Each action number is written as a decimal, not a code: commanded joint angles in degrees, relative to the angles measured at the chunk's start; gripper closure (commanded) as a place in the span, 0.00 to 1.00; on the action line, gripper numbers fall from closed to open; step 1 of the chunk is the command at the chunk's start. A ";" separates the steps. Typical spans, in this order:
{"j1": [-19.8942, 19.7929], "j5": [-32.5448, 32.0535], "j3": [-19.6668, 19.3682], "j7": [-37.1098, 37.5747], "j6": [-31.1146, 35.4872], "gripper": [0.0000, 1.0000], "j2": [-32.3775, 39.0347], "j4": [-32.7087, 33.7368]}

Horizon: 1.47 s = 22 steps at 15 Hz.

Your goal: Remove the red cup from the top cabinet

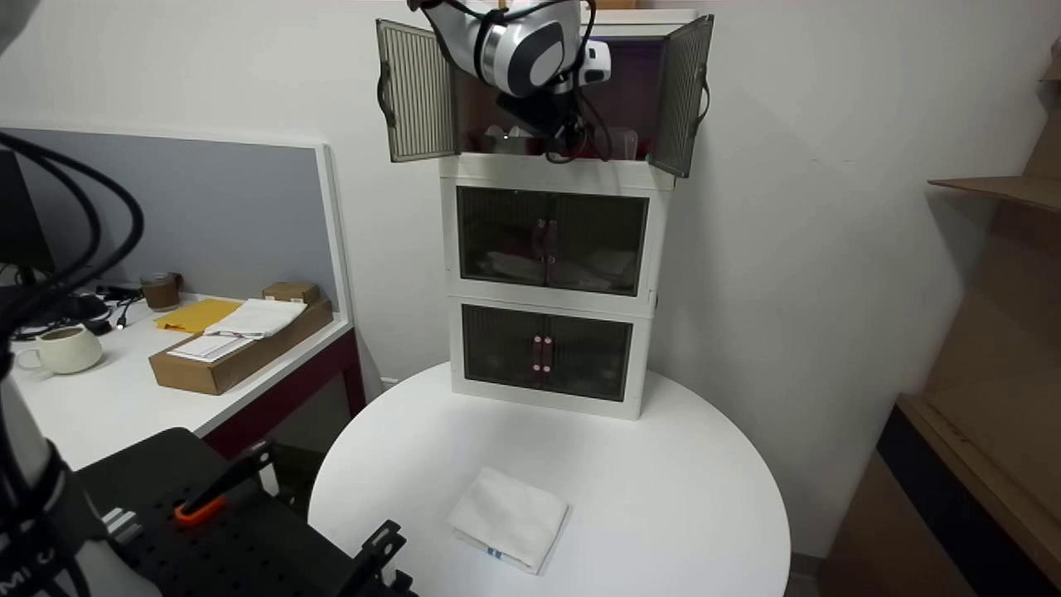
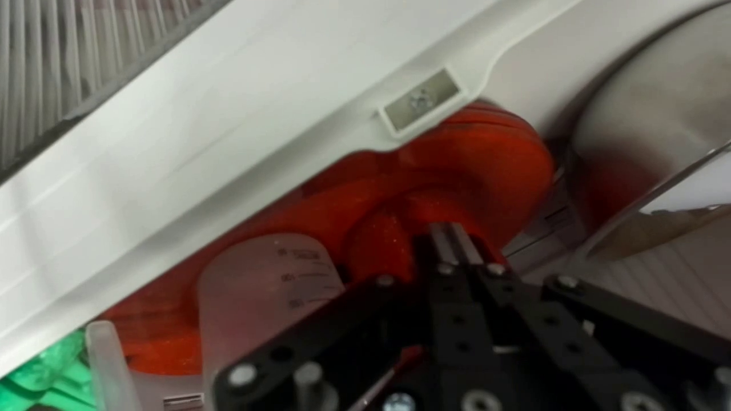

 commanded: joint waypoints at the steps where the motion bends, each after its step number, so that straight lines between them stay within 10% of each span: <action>1: 0.45 -0.32 -0.36 -0.02 -1.28 0.88 1.18 2.45; 13: 1.91 -5.01 -2.81 -0.56 -4.86 0.01 2.41 5.92; 19: 3.60 -7.93 -4.22 -0.08 -4.50 0.03 4.97 9.70; 22: 4.08 -8.41 -4.62 0.07 -4.53 0.32 6.13 11.23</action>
